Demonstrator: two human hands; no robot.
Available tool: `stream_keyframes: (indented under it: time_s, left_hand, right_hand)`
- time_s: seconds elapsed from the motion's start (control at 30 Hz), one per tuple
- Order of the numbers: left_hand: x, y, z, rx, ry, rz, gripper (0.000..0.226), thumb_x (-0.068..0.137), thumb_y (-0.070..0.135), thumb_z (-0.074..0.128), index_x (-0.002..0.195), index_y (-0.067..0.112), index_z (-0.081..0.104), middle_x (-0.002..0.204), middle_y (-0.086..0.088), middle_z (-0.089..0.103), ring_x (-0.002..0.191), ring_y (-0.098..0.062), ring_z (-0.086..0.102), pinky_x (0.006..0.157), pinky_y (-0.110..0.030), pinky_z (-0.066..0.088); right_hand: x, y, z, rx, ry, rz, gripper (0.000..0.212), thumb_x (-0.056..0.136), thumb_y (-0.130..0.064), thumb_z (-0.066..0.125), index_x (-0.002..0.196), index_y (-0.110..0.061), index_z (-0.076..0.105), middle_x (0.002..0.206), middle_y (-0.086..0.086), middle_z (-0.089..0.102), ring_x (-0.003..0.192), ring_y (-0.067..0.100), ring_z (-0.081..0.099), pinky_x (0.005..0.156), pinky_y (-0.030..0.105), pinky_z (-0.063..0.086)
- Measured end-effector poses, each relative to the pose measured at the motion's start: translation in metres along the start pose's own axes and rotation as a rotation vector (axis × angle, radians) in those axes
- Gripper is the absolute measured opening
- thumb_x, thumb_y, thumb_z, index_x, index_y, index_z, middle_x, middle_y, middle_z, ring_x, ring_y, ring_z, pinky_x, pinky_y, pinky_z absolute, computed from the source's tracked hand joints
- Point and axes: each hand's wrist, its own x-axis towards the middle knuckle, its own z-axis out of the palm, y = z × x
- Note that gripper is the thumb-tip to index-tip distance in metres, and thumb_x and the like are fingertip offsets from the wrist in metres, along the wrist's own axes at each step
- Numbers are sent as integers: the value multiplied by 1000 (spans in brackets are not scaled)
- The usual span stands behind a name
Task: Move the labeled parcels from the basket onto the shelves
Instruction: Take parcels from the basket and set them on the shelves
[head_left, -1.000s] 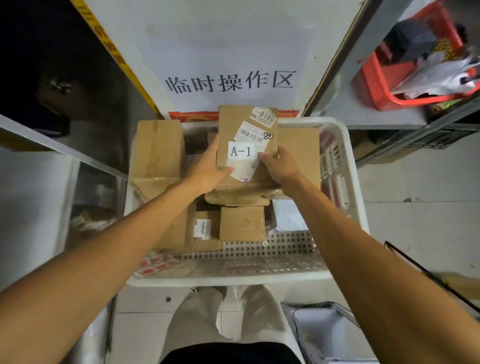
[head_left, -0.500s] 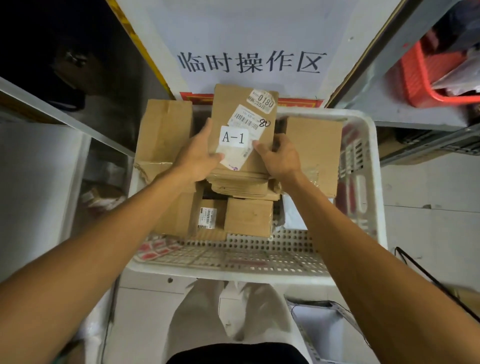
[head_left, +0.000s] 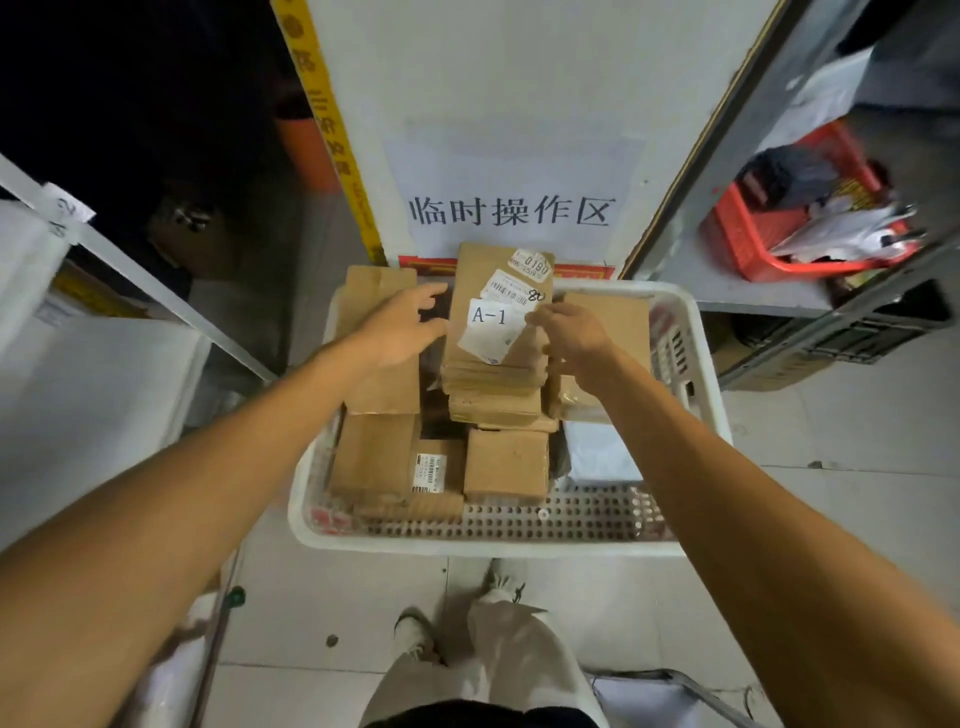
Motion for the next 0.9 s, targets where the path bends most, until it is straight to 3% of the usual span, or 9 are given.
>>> stream_keyframes:
  time_s: [0.1, 0.27, 0.4, 0.5, 0.6, 0.73, 0.83, 0.9]
  left_hand:
    - [-26, 3, -26, 25, -10, 58, 54, 95, 14, 55, 146, 19, 37, 148, -5, 41, 138, -22, 38, 108, -35, 34]
    - [-65, -7, -61, 2, 36, 92, 46, 95, 16, 55, 140, 20, 44, 137, 3, 50, 127, -15, 45, 99, -29, 37]
    - [-90, -37, -85, 24, 46, 48, 50, 95, 14, 56, 143, 16, 40, 143, -5, 47, 133, -22, 43, 104, -33, 38]
    - [-98, -56, -101, 15, 67, 22, 48, 95, 12, 55, 142, 15, 42, 135, -1, 50, 131, -21, 45, 101, -32, 39]
    - [-93, -72, -109, 20, 73, -15, 51, 96, 14, 54, 144, 17, 38, 145, -9, 45, 133, -24, 43, 102, -33, 38]
    - [-69, -88, -111, 35, 38, -56, 53, 96, 24, 55, 145, 24, 36, 148, -7, 43, 131, -23, 45, 108, -40, 38]
    - [-42, -97, -105, 38, 2, -80, 56, 97, 30, 51, 149, 28, 29, 152, -3, 36, 136, -24, 40, 111, -45, 35]
    - [-23, -102, -97, 82, 23, -93, 56, 99, 33, 46, 150, 29, 25, 154, -1, 32, 139, -26, 35, 112, -44, 32]
  right_hand:
    - [-30, -21, 13, -34, -19, -80, 40, 98, -22, 53, 135, -9, 50, 138, 12, 50, 125, 33, 47, 101, 48, 45]
    - [-63, -32, 49, -109, -79, -174, 42, 99, -24, 52, 138, -10, 48, 140, 11, 47, 125, 32, 46, 90, 38, 44]
    - [-75, -33, 87, -165, -111, -178, 40, 99, -23, 52, 136, -10, 49, 135, 10, 49, 123, 30, 48, 97, 41, 46]
    - [-75, -32, 108, -168, -144, -180, 39, 99, -21, 52, 134, -5, 49, 123, 4, 50, 118, 24, 49, 96, 34, 42]
    - [-61, -29, 125, -206, -157, -175, 42, 97, -25, 55, 133, -4, 51, 134, 9, 53, 120, 25, 51, 93, 30, 43]
    - [-31, -34, 144, -234, -166, -150, 48, 96, -30, 57, 139, -11, 47, 142, 9, 47, 127, 30, 47, 105, 40, 42]
    - [0, -35, 156, -283, -129, -166, 47, 97, -27, 55, 141, -13, 43, 139, 7, 47, 122, 26, 49, 93, 28, 44]
    - [19, -31, 167, -328, -112, -177, 51, 97, -27, 55, 144, -15, 37, 138, 4, 46, 123, 26, 49, 93, 29, 45]
